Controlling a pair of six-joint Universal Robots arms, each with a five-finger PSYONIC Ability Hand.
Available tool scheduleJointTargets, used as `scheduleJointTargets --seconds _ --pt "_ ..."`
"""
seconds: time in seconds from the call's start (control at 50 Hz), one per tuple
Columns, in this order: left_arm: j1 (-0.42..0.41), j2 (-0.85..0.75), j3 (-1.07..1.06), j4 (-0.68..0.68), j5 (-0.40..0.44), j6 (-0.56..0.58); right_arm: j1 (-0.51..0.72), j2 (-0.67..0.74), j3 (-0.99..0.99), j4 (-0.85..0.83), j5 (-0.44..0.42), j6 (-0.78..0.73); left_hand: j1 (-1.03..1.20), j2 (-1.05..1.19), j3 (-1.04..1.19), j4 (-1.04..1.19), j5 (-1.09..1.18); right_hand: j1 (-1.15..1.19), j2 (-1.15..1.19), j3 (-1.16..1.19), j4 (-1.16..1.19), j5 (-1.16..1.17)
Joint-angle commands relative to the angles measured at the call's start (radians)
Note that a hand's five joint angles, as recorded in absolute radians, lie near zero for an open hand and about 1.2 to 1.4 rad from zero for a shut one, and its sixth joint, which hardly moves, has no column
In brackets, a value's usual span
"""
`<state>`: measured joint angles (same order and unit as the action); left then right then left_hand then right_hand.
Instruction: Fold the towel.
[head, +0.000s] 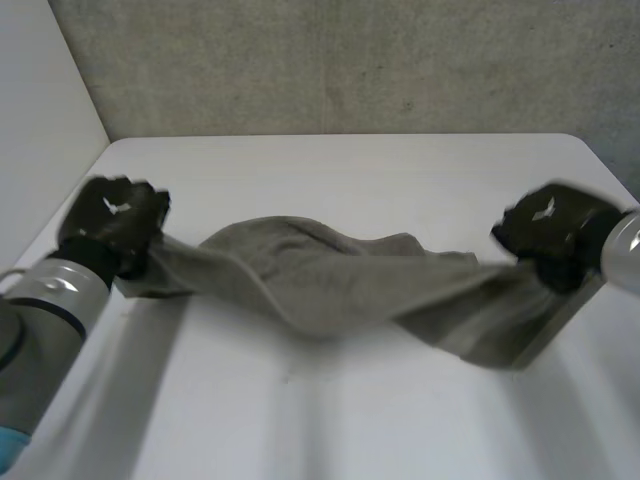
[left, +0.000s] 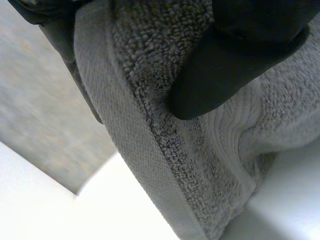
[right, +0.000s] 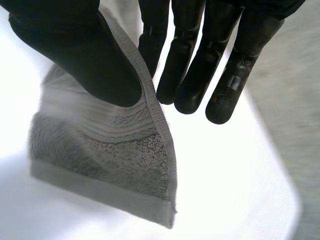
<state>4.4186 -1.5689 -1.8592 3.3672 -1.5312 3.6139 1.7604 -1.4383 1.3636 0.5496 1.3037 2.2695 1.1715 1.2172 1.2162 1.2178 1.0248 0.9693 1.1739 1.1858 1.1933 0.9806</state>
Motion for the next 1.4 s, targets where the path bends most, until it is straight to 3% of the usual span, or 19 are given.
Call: scheduleJointTargets --seconds 0.02,0.2,0.24,0.3,0.34,0.4,0.46,0.52,0.56,0.64,0.68,0.8,0.94,1.14,1.18,1.22,1.24,1.28,1.4 --pt "-0.034 -0.278 0.116 -0.04 -0.001 0.008 0.071 0.249 0.027 -0.002 0.047 -0.067 0.225 0.179 0.18 0.178 0.197 0.427 0.222 0.21 0.203 0.241" --pt "-0.034 -0.424 0.433 -0.034 -0.004 0.051 0.116 0.394 -0.313 -0.184 0.157 -0.058 0.225 0.179 0.18 0.178 0.197 0.427 0.222 0.21 0.203 0.241" --pt "-0.036 -0.453 0.634 -0.026 -0.009 0.069 0.119 0.417 -0.497 -0.334 0.176 -0.047 0.225 0.179 0.18 0.178 0.197 0.427 0.222 0.21 0.203 0.241" --pt "-0.034 -0.467 0.753 -0.026 -0.015 0.061 0.122 0.418 -0.586 -0.424 0.189 -0.034 0.225 0.179 0.18 0.178 0.197 0.427 0.222 0.21 0.203 0.241" --pt "-0.036 -0.49 0.984 -0.017 -0.062 0.04 0.126 0.403 -0.693 -0.636 0.212 -0.007 0.225 0.179 0.18 0.178 0.197 0.427 0.222 0.21 0.203 0.241" --pt "-0.027 -0.496 1.125 0.015 -0.14 -0.023 0.126 0.345 -0.681 -0.793 0.212 0.002 0.225 0.179 0.18 0.178 0.197 0.427 0.222 0.21 0.203 0.241" --pt "-0.018 -0.488 1.14 0.028 -0.164 -0.063 0.129 0.282 -0.588 -0.818 0.2 0.007 0.225 0.179 0.18 0.178 0.197 0.427 0.222 0.21 0.203 0.241" --pt "0.012 -0.465 1.1 0.026 -0.165 -0.139 0.131 0.253 -0.52 -0.816 0.19 0.008 0.225 0.179 0.18 0.178 0.197 0.427 0.222 0.21 0.203 0.241" --pt "0.036 -0.428 0.973 0.027 -0.149 -0.201 0.133 0.21 -0.351 -0.818 0.157 0.018 0.225 0.179 0.18 0.178 0.197 0.427 0.222 0.21 0.203 0.241" --pt "0.039 -0.404 0.804 0.049 -0.104 -0.224 0.126 0.193 -0.178 -0.82 0.114 0.044 0.225 0.179 0.18 0.178 0.197 0.427 0.222 0.21 0.203 0.241" --pt "0.038 -0.401 0.651 0.09 -0.037 -0.222 0.123 0.188 -0.042 -0.815 0.092 0.064 0.225 0.179 0.18 0.178 0.197 0.427 0.222 0.21 0.203 0.241" --pt "0.036 -0.419 0.422 0.176 0.02 -0.221 0.125 0.196 0.124 -0.807 0.081 0.067 0.225 0.179 0.18 0.178 0.197 0.427 0.222 0.21 0.203 0.241" --pt "0.05 -0.531 0.209 0.337 0.02 -0.167 0.148 0.328 0.227 -0.795 0.081 0.067 0.225 0.179 0.18 0.178 0.197 0.427 0.222 0.21 0.203 0.241" --pt "0.108 -0.457 0.081 0.27 0.031 -0.004 0.148 0.325 0.252 -0.737 0.08 0.087 0.225 0.179 0.18 0.178 0.197 0.427 0.222 0.21 0.203 0.241" --pt "0.107 -0.434 0.063 0.261 0.031 0.008 0.149 0.322 0.259 -0.732 0.078 0.096 0.117 0.071 0.072 0.07 0.089 0.427 0.222 0.21 0.203 0.241" --pt "0.102 -0.398 0.035 0.255 0.034 0.017 0.148 0.3 0.281 -0.729 0.078 0.116 -0.193 -0.239 -0.238 -0.239 -0.221 0.427 0.222 0.21 0.203 0.241" --pt "0.102 -0.398 0.035 0.255 0.034 0.017 0.148 0.3 0.281 -0.729 0.078 0.116 -0.195 -0.24 -0.239 -0.241 -0.223 0.427 0.222 0.21 0.203 0.241" --pt "0.099 -0.364 0.014 0.255 0.034 0.025 0.145 0.279 0.302 -0.731 0.075 0.125 -0.484 -0.53 -0.529 -0.53 -0.512 0.427 0.222 0.21 0.203 0.241" --pt "0.093 -0.335 -0.011 0.25 0.034 0.071 0.145 0.272 0.328 -0.732 0.06 0.15 -0.67 -0.716 -0.715 -0.717 -0.698 0.427 0.222 0.21 0.203 0.241"
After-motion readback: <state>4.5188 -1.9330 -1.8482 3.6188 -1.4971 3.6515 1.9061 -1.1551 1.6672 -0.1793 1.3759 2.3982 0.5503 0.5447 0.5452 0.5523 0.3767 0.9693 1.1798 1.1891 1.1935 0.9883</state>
